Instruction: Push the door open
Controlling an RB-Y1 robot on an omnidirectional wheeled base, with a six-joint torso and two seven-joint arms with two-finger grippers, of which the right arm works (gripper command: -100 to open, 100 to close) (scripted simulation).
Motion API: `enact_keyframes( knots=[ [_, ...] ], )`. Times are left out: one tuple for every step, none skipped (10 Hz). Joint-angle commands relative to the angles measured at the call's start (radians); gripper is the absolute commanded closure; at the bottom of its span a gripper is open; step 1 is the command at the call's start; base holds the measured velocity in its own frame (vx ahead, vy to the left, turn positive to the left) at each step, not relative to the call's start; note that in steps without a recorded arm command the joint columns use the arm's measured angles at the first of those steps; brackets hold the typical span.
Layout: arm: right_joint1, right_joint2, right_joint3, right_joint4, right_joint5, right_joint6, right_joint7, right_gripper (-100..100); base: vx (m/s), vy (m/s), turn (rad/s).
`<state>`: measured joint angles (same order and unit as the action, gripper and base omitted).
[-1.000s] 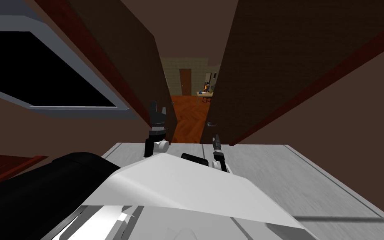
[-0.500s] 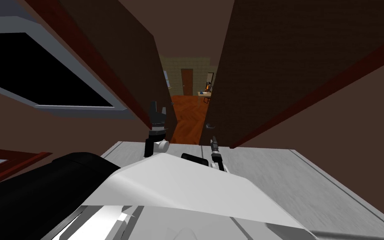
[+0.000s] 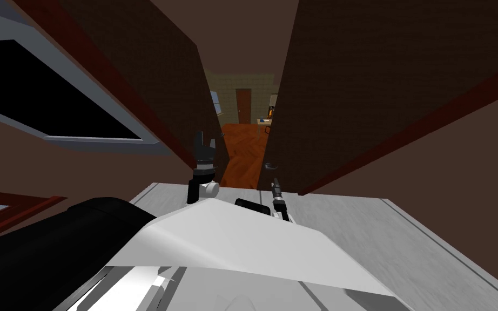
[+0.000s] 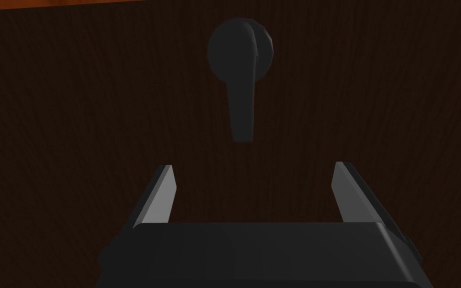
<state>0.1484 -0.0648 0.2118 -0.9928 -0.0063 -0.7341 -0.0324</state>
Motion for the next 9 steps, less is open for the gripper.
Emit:
enact_keyframes(
  knots=[
    [0.0,0.0,0.0,0.0,0.0,0.0,0.0,-100,0.045,-0.024,0.012],
    [-0.009,-0.003,-0.005,0.012,-0.001,-0.002,0.001,-100,0.124,-0.002,0.024],
    [-0.011,-0.003,-0.006,0.014,-0.002,-0.002,0.002,-100,0.184,0.02,0.032],
    [-0.016,-0.003,-0.009,0.02,-0.003,-0.003,0.002,-100,0.172,0.023,0.02],
    [-0.021,-0.002,-0.012,0.025,-0.004,-0.003,0.003,-100,0.177,0.026,0.022],
    [-0.026,0.0,-0.016,0.031,-0.004,-0.003,0.004,-100,0.191,0.032,0.022],
    [-0.03,0.003,-0.019,0.036,-0.005,-0.003,0.005,-100,0.194,0.033,0.021],
    [-0.035,0.006,-0.021,0.041,-0.006,-0.004,0.005,-100,0.197,0.03,0.024],
    [-0.039,0.011,-0.024,0.047,-0.007,-0.004,0.006,-100,0.188,0.03,0.026]
  ],
)
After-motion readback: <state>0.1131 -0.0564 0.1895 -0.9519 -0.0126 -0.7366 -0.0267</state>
